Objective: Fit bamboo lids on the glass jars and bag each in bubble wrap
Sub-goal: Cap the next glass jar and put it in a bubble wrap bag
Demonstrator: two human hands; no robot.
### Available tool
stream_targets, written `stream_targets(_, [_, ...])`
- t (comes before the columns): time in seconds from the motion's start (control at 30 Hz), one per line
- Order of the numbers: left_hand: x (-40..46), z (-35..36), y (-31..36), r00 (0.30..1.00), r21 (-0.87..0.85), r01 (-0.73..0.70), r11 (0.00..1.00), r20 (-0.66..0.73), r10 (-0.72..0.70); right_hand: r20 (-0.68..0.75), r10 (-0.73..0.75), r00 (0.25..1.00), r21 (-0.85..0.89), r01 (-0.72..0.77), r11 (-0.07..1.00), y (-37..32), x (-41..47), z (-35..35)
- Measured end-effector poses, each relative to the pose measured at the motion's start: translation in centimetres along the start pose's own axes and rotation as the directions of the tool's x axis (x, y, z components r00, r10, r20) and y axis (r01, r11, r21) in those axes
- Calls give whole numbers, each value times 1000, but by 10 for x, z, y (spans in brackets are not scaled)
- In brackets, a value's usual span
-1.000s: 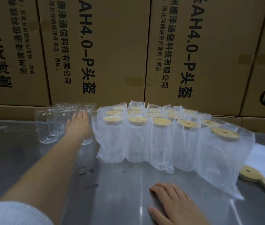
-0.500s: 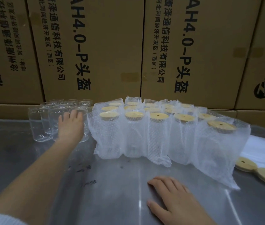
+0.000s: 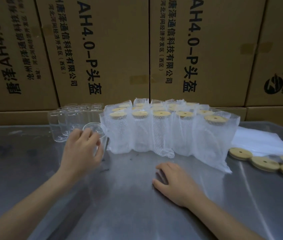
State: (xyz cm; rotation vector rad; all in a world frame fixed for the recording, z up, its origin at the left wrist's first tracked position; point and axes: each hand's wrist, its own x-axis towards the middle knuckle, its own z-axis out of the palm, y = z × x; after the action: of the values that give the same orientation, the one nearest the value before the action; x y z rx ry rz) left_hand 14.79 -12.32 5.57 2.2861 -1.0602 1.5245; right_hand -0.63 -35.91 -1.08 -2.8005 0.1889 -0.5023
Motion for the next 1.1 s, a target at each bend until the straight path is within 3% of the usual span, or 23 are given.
stream_targets(0.13, [-8, -31, 44, 995, -176, 77, 981, -51, -87, -106, -30, 994, 46, 35, 998, -2, -8, -3])
stream_targets(0.3, [-3, -55, 109, 992, -372, 80, 925, -57, -109, -78, -35, 996, 228, 52, 972, -13, -28, -16])
stream_targets(0.57, [16, -64, 197, 978, -688, 160, 708, 13, -209, -294, 62, 954, 553, 117, 825, -5, -63, -35])
stream_targets(0.67, [11, -57, 217, 966, -820, 216, 530, 103, -236, -314, 170, 934, 673, 92, 734, 8, -69, -40])
stream_targets(0.73, [1, -51, 228, 936, -869, 339, 361, 272, -226, -300, 211, 930, 724, 78, 686, 16, -72, -43])
stream_targets(0.87, [-18, -36, 235, 805, -807, 590, 14, 587, -82, -250, 186, 950, 728, 58, 683, 27, -79, -48])
stream_targets(1.1, [-18, -25, 231, 733, -732, 672, -114, 679, -34, -72, 96, 993, 802, 0, 598, 29, -81, -54])
